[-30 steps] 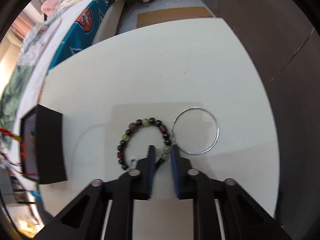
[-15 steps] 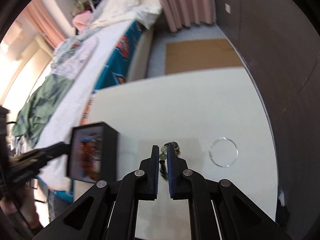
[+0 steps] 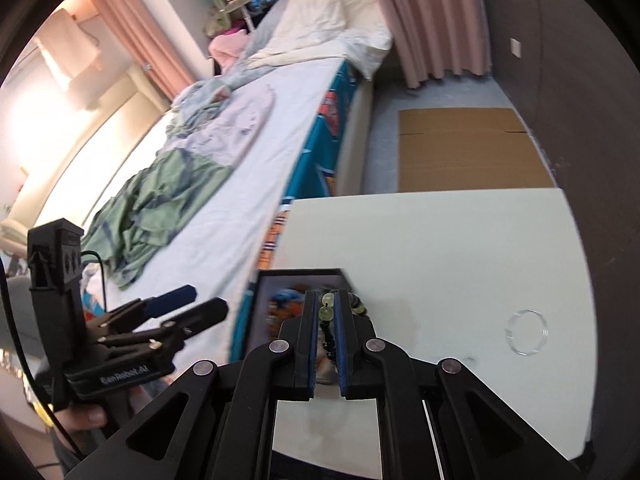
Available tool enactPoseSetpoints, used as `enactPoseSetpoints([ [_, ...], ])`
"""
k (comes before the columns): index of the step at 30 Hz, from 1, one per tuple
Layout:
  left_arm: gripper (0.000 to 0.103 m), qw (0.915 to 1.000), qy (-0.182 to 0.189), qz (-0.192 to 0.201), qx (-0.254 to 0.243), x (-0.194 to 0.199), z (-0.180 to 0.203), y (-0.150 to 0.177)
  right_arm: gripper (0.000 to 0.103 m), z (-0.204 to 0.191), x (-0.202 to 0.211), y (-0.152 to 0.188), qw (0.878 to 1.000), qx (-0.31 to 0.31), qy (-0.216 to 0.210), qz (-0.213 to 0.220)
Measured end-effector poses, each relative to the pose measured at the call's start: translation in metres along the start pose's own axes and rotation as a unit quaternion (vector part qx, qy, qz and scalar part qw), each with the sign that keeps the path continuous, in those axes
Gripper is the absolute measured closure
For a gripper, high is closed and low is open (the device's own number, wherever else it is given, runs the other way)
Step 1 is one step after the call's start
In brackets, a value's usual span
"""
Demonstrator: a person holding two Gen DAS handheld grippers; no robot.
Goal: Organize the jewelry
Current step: 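Carry the red bracelet into the box with the left gripper while the right grasps the dark bead bracelet, then lower the dark bead bracelet into the black box and open the right gripper, then grasp the small silver ring with the left gripper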
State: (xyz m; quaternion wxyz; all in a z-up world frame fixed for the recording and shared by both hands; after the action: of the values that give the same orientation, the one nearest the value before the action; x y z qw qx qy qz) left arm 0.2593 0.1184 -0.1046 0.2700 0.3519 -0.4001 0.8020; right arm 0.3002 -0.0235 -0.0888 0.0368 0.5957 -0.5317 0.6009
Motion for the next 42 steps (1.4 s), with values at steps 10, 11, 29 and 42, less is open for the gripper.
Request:
enactPoseSetpoints([
  [10,0.028,0.9994,-0.008,0.032,0.008,0.006,-0.005,-0.002,0.048,0.009,-0.023,0.029,0.999,-0.048,0.008,-0.010],
  [11,0.026,0.9995,-0.007,0.031,0.001,0.005,-0.001,0.000,0.046,0.013,-0.022,0.036,0.999,-0.049,0.012,-0.014],
  [29,0.007,0.9954,0.030,0.000,-0.091,-0.027,0.106,0.031,0.022,0.124,0.071,0.102,0.987,-0.131,0.088,0.027],
  [42,0.007,0.9843,0.013,-0.048,-0.169,-0.071,0.164,0.063,0.022,0.182,0.092,0.143,0.972,-0.204,0.112,0.044],
])
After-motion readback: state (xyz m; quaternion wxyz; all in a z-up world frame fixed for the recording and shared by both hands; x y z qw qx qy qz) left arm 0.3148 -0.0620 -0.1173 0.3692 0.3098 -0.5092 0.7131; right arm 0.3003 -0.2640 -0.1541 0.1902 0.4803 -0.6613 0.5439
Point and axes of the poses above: each gripper's, at about its wrist camera, not at the fingertips, and x roughly against the way its jaws point, z to its right, y to its underside, the point moved 7 cm from there along -x, roughly the way its jaws point, and after that the axes turned 15 degrees about x, right-handed, at the moved point
